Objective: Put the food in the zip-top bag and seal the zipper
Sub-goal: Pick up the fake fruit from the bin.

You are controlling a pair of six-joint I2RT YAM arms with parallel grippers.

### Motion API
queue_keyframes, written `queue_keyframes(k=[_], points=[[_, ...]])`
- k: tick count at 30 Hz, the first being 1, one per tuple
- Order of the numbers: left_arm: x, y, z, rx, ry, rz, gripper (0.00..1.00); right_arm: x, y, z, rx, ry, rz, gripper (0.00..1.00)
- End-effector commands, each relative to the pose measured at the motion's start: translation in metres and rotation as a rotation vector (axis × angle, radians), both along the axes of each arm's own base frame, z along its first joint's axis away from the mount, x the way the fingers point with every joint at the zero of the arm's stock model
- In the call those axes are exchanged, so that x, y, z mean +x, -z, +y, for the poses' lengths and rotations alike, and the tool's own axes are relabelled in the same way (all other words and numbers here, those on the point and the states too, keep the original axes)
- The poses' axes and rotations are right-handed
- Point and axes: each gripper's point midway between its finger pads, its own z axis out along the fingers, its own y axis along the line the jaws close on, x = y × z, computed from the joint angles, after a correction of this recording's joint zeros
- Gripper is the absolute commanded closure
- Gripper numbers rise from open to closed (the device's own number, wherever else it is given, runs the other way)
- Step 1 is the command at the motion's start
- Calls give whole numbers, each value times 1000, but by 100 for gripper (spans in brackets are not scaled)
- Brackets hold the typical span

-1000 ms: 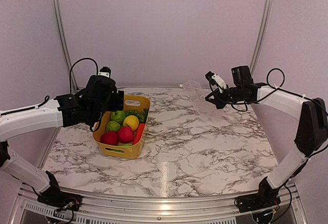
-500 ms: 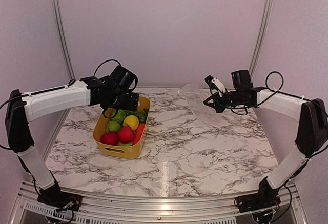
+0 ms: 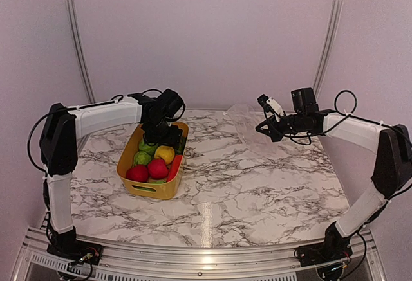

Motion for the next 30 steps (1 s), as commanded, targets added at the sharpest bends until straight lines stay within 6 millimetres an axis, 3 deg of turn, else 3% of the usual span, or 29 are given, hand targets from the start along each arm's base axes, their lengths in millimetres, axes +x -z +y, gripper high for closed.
queue_keyframes(k=[1, 8, 12, 22, 30], points=[[-14, 17, 11, 57, 20, 102, 19, -2, -12, 1, 12, -12, -41, 100], [-16, 42, 14, 60, 22, 179, 25, -2, -11, 2, 15, -16, -35, 100], [-17, 55, 12, 68, 28, 214, 24, -2, -11, 2, 13, -11, -36, 100], [-14, 68, 20, 117, 10, 212, 25, -1, -11, 2, 15, -10, -30, 100], [-6, 76, 20, 129, -4, 198, 20, -1, -11, 4, 28, -14, -16, 100]])
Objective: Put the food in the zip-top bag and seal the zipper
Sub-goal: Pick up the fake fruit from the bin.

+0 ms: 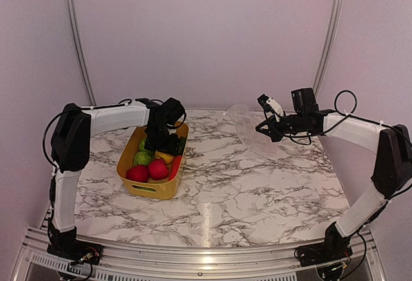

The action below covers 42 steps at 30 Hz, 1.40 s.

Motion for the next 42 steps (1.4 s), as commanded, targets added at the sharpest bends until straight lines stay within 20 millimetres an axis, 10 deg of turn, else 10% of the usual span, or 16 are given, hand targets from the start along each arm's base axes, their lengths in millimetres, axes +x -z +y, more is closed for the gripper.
queue_keyframes(k=[1, 16, 21, 32, 42], points=[[-4, 25, 7, 57, -3, 50, 19, -1, -11, 4, 27, -11, -17, 100], [-4, 36, 14, 100, -9, 53, 13, 1, -15, 4, 34, -6, -9, 100], [-2, 28, 12, 82, -11, 41, 29, 3, -17, 3, 24, -2, -7, 100], [-1, -80, 18, -34, -49, -163, 34, 10, -40, -1, -35, 16, -36, 100], [-7, -194, -30, -329, 28, -383, 35, 27, -53, 20, -73, 4, -18, 100]])
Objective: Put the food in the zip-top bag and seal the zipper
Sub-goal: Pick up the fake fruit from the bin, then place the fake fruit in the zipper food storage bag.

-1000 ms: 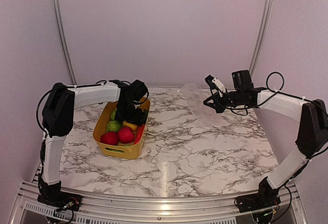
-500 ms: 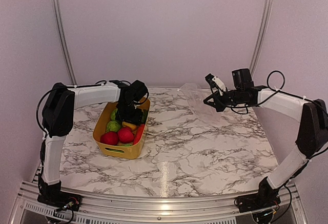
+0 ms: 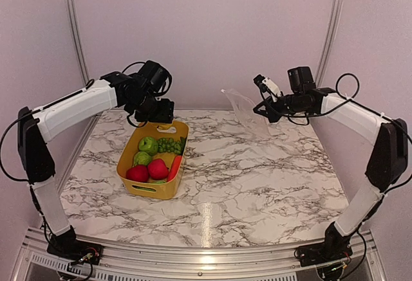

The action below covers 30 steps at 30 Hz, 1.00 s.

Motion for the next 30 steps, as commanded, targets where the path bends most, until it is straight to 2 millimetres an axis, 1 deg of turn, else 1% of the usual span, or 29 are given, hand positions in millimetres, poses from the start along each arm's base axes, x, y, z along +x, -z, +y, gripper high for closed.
queue_keyframes(k=[1, 3, 4, 5, 6, 8, 11, 13, 16, 23, 25, 28, 30], points=[[-9, -58, -43, -180, 99, -131, 35, 1, 1, 14, -40, -12, 36, 100], [-22, -78, -68, -256, 175, -191, 35, -1, 0, 22, -43, -28, 39, 100], [-25, -92, -77, -303, 198, -234, 36, -1, 0, 25, -42, -33, 42, 100], [-34, -96, -92, -347, 239, -252, 36, -3, 0, 30, -41, -43, 44, 100], [-42, -105, -105, -407, 277, -281, 37, -4, 1, 34, -38, -49, 48, 100], [-54, -119, -126, -531, 328, -321, 37, -7, 5, 41, -30, -62, 64, 100], [-65, -136, -148, -712, 368, -359, 37, -12, 7, 52, 4, -86, 107, 100], [-68, -141, -161, -791, 402, -362, 38, -14, 4, 57, 37, -102, 131, 100], [-66, -140, -177, -863, 424, -359, 39, -17, 0, 61, 74, -111, 164, 100], [-49, -108, -214, -930, 422, -308, 41, -28, -16, 73, 180, -152, 234, 100], [-44, -97, -220, -922, 410, -300, 42, -30, -21, 74, 200, -158, 244, 100], [-37, -82, -221, -912, 383, -301, 43, -32, -28, 74, 214, -156, 243, 100], [-34, -77, -222, -915, 374, -303, 44, -33, -33, 73, 218, -149, 233, 100]])
